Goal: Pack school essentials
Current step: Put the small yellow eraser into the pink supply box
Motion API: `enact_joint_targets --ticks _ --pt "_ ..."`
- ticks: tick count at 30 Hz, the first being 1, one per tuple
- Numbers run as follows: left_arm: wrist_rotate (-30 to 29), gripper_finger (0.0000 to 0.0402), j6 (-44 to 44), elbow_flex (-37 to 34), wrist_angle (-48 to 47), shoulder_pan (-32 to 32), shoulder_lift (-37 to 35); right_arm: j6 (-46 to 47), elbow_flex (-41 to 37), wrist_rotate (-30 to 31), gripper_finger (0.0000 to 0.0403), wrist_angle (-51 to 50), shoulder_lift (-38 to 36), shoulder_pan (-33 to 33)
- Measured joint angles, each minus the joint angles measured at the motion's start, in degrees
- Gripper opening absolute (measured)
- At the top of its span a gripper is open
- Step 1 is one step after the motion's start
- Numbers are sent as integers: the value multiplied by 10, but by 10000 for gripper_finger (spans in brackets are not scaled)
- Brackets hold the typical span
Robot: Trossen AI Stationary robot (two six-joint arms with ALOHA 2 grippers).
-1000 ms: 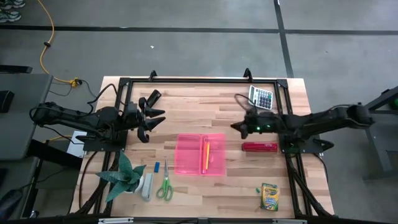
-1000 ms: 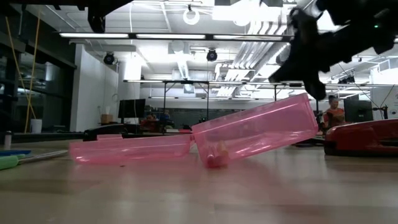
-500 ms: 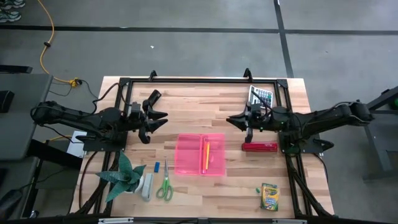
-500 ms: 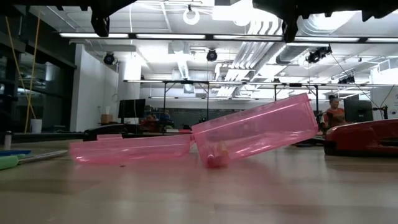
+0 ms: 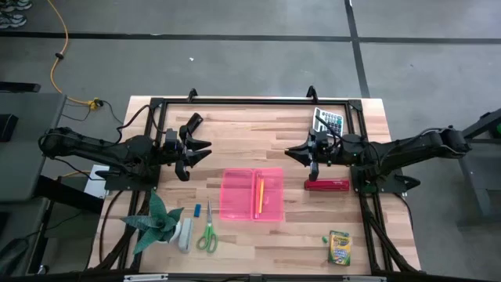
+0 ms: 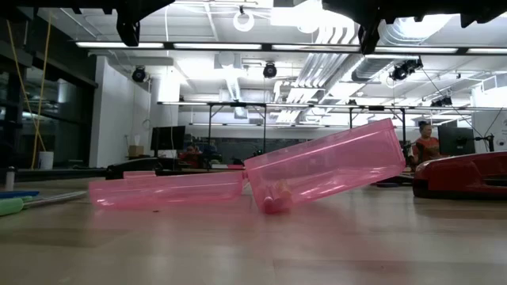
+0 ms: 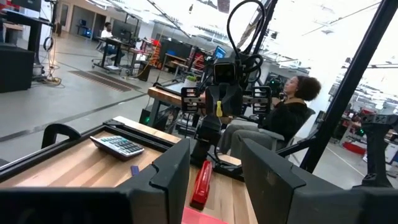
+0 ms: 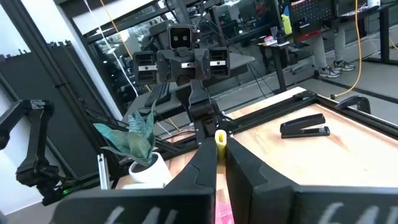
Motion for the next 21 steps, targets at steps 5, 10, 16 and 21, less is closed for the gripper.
enact_joint_targets --ticks 5,10,16,21 --pt "0 131 0 0 0 0 0 36 19 -21 0 -26 46 0" --pt "0 131 0 0 0 0 0 35 120 -72 0 -190 163 3" --pt "0 131 16 0 -1 0 0 15 227 -120 0 -389 309 3" --pt "0 131 21 0 -1 0 0 -15 275 -120 0 -477 392 3"
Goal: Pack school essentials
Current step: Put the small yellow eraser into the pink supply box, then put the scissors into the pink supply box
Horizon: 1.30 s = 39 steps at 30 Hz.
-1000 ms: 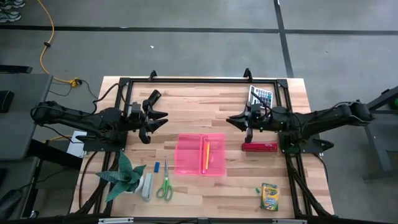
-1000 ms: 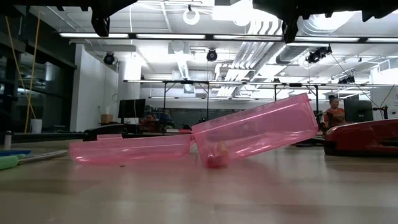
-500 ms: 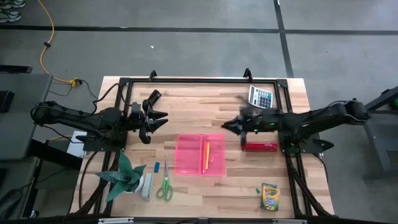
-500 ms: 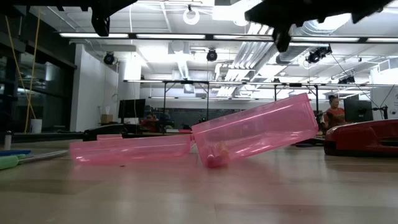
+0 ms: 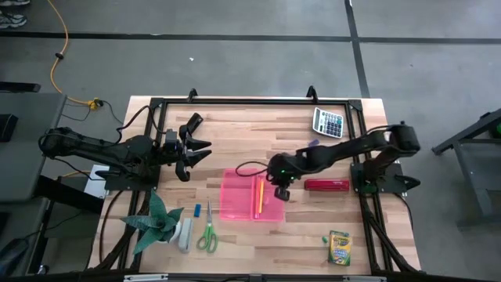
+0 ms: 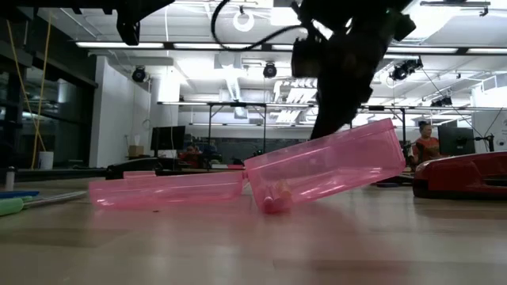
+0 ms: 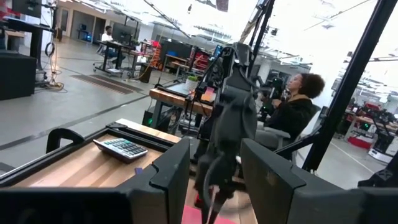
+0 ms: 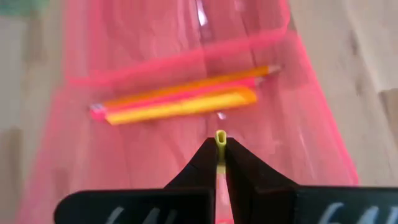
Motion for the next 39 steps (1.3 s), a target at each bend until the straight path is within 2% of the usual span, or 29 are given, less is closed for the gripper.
enact_joint_targets --ticks 9,12,15,23,28,33,36,39 --pt "0 131 1 0 0 0 0 0 10 3 1 -21 27 0" --pt "0 131 11 0 0 0 0 12 10 -5 15 -22 27 0" --pt "0 131 11 0 0 0 0 12 10 -16 51 -33 27 0" --pt "0 131 9 0 -1 0 0 -10 10 -9 180 -44 -3 4" --pt "0 131 9 0 -3 0 0 -20 -8 23 205 -35 -84 5" --pt "0 131 1 12 -24 0 12 14 -97 89 206 90 -209 9" --pt "3 131 27 44 -75 0 29 40 -171 113 206 245 -280 17" --pt "13 131 62 68 -103 0 51 28 -239 130 206 419 -328 23"
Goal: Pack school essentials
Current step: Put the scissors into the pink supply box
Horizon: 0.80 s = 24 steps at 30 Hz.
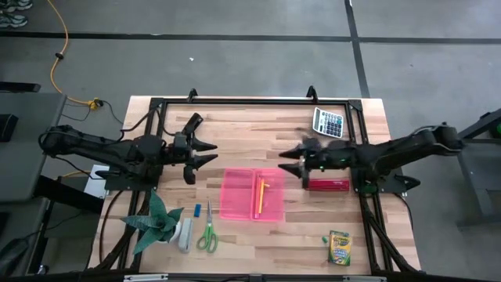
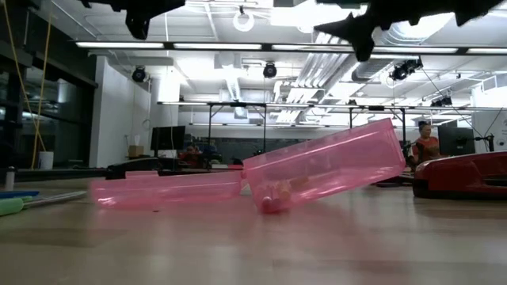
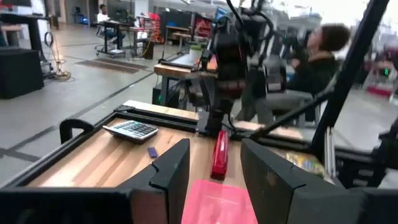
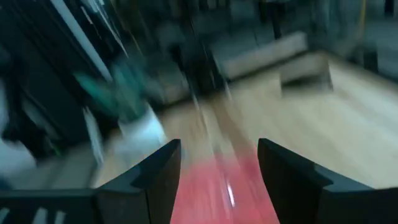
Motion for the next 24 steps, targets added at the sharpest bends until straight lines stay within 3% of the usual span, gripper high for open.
enact_joint_targets --ticks 3,7,9,12,17,20,24 --pt "3 131 17 11 4 0 14 -38 -47 7 206 105 -26 1" --pt "3 131 11 14 2 0 20 -75 -69 7 206 121 -46 0" --pt "2 131 -38 17 -5 -1 26 -66 -69 6 206 121 -48 0" --pt "16 131 -106 59 -119 -4 55 -58 -69 6 206 122 -47 0" --pt "85 131 -167 188 -363 -25 158 -59 -69 6 206 116 -46 0" --pt "132 131 -145 262 -461 -57 227 -59 -69 6 206 111 -46 0" --pt "154 131 -48 342 -538 -125 311 -59 -69 6 206 99 -46 0"
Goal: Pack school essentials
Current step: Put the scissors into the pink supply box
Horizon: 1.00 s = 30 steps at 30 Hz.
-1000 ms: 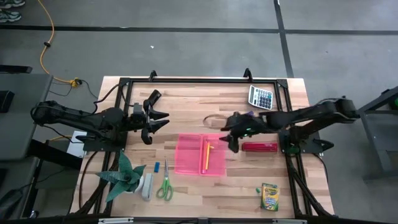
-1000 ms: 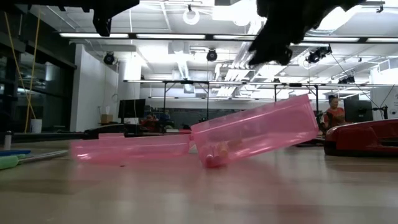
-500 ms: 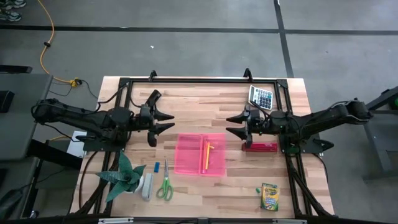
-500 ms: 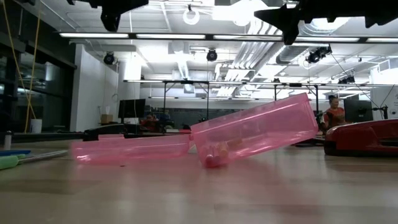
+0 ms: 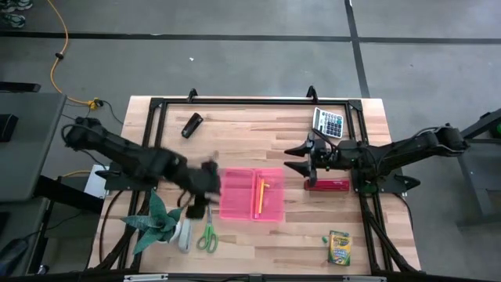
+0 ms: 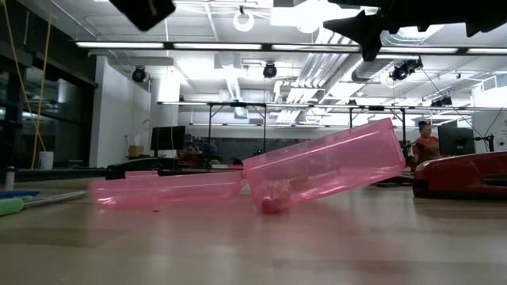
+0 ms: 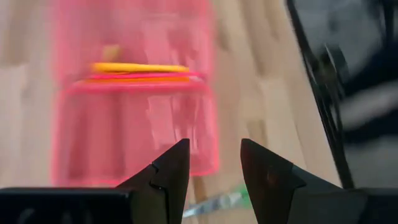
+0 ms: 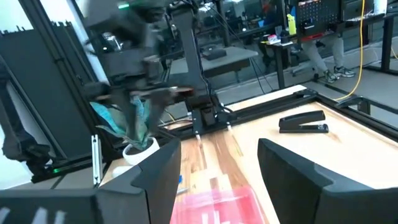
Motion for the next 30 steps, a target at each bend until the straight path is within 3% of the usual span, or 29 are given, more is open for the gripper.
enact_joint_targets --ticks 10,17,23,30 --pt "21 131 246 124 -57 -124 197 1 0 0 206 -14 0 0" --pt "40 131 299 184 -67 -116 290 4 0 0 206 -24 0 0" --pt "77 131 319 186 -92 -116 325 5 0 0 206 -32 0 0" --pt "79 131 338 186 -110 -124 367 5 0 16 206 -47 0 0"
